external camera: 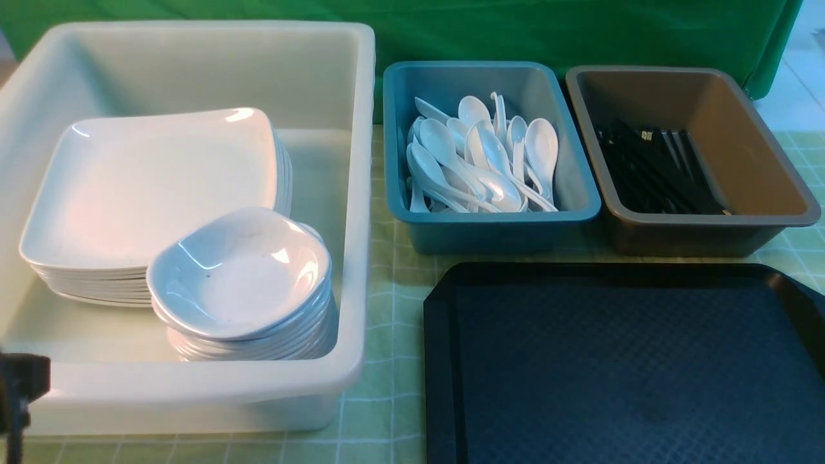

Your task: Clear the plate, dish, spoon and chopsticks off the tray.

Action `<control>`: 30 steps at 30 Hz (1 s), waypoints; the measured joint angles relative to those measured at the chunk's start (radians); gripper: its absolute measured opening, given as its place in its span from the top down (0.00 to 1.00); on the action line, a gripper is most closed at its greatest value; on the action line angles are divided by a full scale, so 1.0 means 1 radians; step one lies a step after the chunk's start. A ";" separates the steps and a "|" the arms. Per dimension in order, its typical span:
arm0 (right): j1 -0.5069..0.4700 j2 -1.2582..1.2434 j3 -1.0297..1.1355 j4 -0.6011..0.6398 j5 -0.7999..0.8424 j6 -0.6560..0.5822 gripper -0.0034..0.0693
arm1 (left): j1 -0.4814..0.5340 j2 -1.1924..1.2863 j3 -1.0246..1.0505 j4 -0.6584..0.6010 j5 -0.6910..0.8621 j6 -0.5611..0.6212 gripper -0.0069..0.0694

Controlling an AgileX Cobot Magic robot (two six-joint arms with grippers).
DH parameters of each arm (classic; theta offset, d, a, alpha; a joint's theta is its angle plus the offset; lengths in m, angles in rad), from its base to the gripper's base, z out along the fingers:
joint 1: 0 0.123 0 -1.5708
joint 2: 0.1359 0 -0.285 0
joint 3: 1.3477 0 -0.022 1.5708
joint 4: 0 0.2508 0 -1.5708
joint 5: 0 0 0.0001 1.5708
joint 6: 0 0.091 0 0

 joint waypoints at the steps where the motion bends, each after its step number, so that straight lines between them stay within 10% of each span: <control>1: 0.000 0.000 0.000 0.000 0.000 0.000 0.63 | 0.000 -0.055 0.027 -0.015 -0.040 0.002 0.92; 15: 0.000 0.000 0.000 0.000 0.000 0.000 0.63 | 0.000 -0.411 0.094 0.036 -0.152 0.038 0.91; 30: 0.000 0.000 0.000 0.000 0.000 0.000 0.62 | -0.061 -0.478 0.388 0.133 -0.636 -0.061 0.91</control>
